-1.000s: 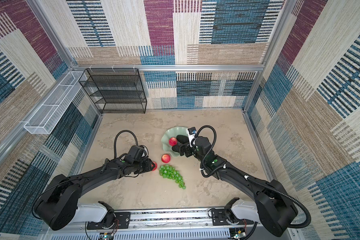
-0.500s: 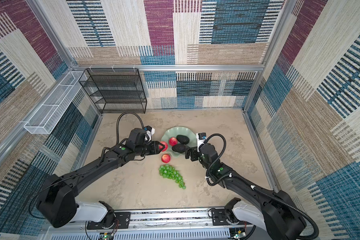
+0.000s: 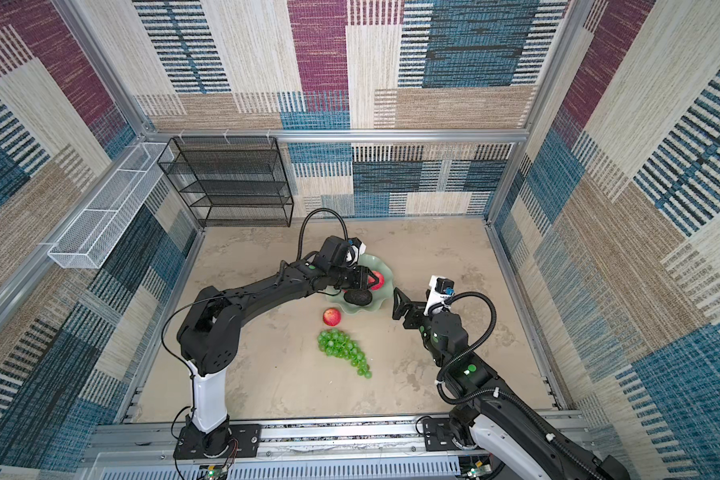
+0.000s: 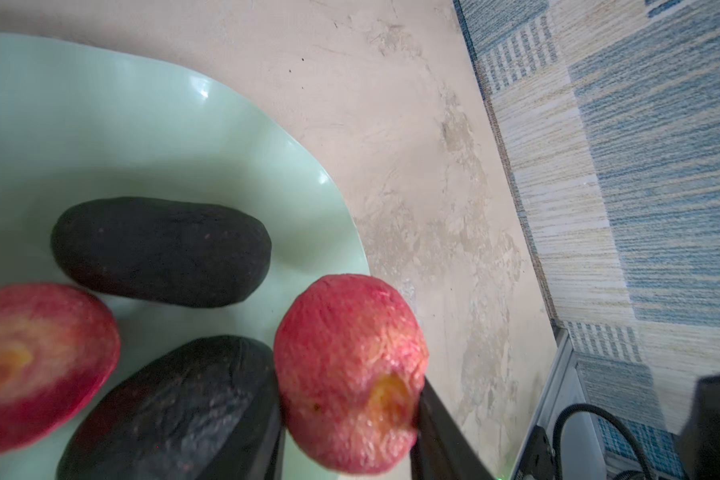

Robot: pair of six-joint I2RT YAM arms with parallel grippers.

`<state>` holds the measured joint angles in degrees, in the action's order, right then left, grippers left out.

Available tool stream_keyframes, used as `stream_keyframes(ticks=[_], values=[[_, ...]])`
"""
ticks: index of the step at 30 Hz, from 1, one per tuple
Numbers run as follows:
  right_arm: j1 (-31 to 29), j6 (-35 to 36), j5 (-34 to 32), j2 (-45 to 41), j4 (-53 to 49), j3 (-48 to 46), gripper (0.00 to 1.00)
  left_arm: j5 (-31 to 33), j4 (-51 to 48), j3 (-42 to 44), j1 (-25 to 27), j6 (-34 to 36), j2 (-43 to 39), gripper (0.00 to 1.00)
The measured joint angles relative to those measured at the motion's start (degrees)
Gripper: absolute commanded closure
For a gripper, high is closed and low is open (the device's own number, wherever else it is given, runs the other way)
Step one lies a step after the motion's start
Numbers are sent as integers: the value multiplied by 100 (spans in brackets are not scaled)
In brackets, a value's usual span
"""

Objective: Place and organize the fake fruits in the fruit bowl
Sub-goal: 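Carry the apple with the left gripper and release it into the bowl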

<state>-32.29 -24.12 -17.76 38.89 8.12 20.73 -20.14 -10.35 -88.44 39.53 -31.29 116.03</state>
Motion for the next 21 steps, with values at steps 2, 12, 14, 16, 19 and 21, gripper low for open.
stream_keyframes(ticks=[2,12,14,16,19,21], values=[[0,0,-24,11,-59,0,0,-68,-9,-203,15,-2,219,57],[0,70,-24,278,-103,4,0,-116,-376,-435,48,39,603,43],[2,96,-24,365,-105,44,0,-111,-400,-446,44,85,597,39],[2,116,-24,435,-103,101,0,-96,-437,-452,44,127,570,36],[2,177,-24,549,-101,205,0,-94,-496,-463,33,151,457,33],[2,245,-22,629,-85,267,0,-81,-516,-490,20,166,332,33]])
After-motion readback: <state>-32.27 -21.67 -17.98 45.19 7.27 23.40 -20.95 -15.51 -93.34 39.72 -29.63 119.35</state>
